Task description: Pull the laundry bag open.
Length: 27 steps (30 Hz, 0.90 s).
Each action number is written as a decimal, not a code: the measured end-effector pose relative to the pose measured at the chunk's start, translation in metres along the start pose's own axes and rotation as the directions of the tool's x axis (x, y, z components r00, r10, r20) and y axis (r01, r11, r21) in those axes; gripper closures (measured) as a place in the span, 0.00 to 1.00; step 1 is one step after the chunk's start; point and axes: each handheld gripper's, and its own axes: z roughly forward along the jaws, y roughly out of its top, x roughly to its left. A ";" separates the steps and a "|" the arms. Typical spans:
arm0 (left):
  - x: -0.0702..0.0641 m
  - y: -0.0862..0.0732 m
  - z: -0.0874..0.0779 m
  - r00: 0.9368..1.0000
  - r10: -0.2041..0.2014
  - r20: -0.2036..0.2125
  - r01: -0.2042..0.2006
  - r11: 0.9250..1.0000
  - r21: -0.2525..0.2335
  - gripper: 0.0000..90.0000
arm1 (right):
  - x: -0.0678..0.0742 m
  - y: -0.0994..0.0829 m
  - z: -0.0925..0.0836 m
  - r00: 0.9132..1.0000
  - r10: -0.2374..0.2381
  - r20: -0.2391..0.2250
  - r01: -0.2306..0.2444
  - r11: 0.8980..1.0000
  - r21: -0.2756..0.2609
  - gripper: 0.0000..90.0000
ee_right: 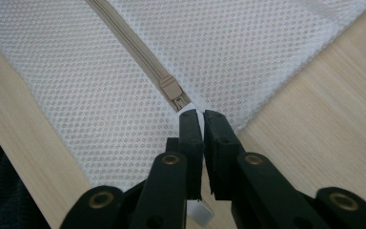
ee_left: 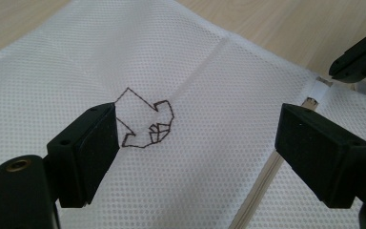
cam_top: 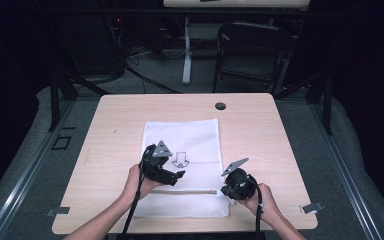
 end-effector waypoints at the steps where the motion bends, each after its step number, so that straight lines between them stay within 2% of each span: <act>1: -0.001 0.000 0.002 1.000 0.009 0.010 -0.009 1.000 0.003 0.17 | 0.000 0.001 0.001 1.000 -0.002 -0.002 0.002 1.000 0.015 0.99; 4: -0.004 -0.001 0.005 0.999 0.019 0.031 -0.019 1.000 0.005 0.17 | -0.001 0.001 0.007 1.000 -0.008 0.004 0.008 1.000 0.025 1.00; 7: -0.008 -0.003 0.013 1.000 0.018 0.018 -0.018 1.000 0.016 0.17 | -0.002 0.001 0.012 1.000 -0.003 0.009 0.003 0.999 0.039 1.00; 9: -0.013 -0.005 0.019 0.999 0.022 0.035 -0.023 0.999 0.036 0.17 | -0.003 0.001 0.015 1.000 0.001 0.004 -0.001 0.999 0.045 1.00; 11: -0.017 -0.005 0.024 0.997 0.044 0.057 -0.047 0.997 0.056 0.18 | -0.005 0.000 0.017 1.000 0.004 -0.004 -0.003 0.999 0.042 1.00; 14: -0.023 -0.005 0.030 0.995 0.058 0.087 -0.063 0.996 0.060 0.21 | -0.005 0.000 0.020 1.000 0.001 -0.008 -0.001 0.999 0.047 1.00; 16: -0.026 -0.004 0.033 0.992 0.062 0.109 -0.069 0.996 0.059 0.27 | -0.006 -0.001 0.021 1.000 0.005 -0.017 -0.005 1.000 0.031 1.00; 20: -0.033 -0.003 0.041 0.983 0.082 0.162 -0.092 0.994 0.056 0.32 | -0.009 -0.002 0.022 0.999 0.026 -0.039 -0.025 1.000 0.006 1.00; 21: -0.035 -0.003 0.043 0.979 0.085 0.184 -0.096 0.994 0.053 0.36 | -0.009 -0.002 0.022 0.999 0.026 -0.039 -0.026 1.000 0.004 1.00; 23: -0.040 -0.003 0.048 0.975 0.098 0.201 -0.111 0.992 0.053 0.38 | -0.009 -0.001 0.022 0.999 0.016 -0.033 -0.016 1.000 0.010 1.00; 24: -0.041 -0.003 0.051 0.968 0.114 0.222 -0.130 0.990 0.060 0.41 | -0.009 -0.001 0.022 0.999 0.016 -0.034 -0.015 1.000 0.009 1.00; 27: -0.047 -0.002 0.060 0.964 0.137 0.230 -0.161 0.983 0.087 0.48 | -0.008 -0.001 0.022 0.999 0.014 -0.032 -0.014 1.000 0.012 1.00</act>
